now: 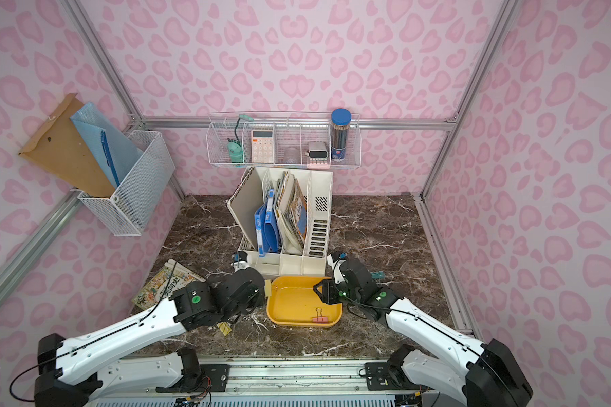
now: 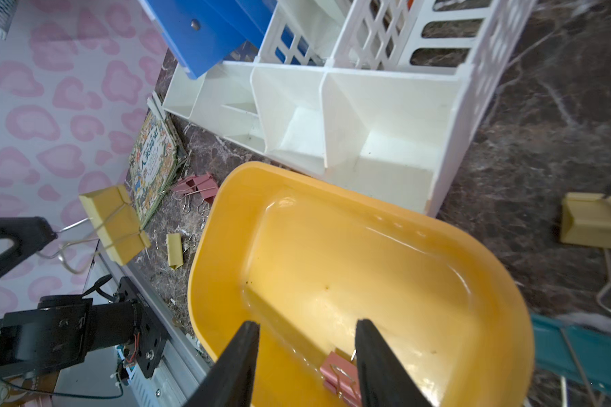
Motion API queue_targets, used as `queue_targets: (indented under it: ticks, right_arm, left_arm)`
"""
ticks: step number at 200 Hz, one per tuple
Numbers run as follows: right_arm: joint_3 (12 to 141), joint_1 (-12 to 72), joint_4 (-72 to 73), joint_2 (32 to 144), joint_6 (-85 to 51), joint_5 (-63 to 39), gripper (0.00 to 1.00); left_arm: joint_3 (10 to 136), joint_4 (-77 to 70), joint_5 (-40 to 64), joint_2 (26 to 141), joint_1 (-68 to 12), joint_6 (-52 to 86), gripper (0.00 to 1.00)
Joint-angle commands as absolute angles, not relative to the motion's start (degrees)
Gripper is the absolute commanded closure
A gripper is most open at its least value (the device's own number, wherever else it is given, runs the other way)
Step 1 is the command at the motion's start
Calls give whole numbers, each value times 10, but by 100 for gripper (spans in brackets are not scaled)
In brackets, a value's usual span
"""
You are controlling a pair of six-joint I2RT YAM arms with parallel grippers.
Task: Take out the binder clips from the storage box
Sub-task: Place the binder clip at the center of the board.
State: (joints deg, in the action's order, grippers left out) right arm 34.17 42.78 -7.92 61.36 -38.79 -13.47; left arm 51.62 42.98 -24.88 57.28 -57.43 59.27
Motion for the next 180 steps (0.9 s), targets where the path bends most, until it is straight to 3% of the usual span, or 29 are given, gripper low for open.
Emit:
queue_targets:
  ticks: [1,44,87,135,180]
  right_arm:
    - [350,439,-63,624,-380,-114,51]
    - [354,447,-51,636,-383,-108,51]
    - [368,451,-55,667,-384,-110,51]
    - [385,457,-76,693,-377,-116,50]
    - [393,460,-98,706,-372,-107,50]
  left_arm:
    - [449,406,-301,490,-569,695,100]
    - [376,477,-288,379,-530,825,100]
    - [360,497,-227,421,-508,898,100]
    - [272,389,-164,435,-504,962,100]
    - [254,365,-170,440,-503,967,100]
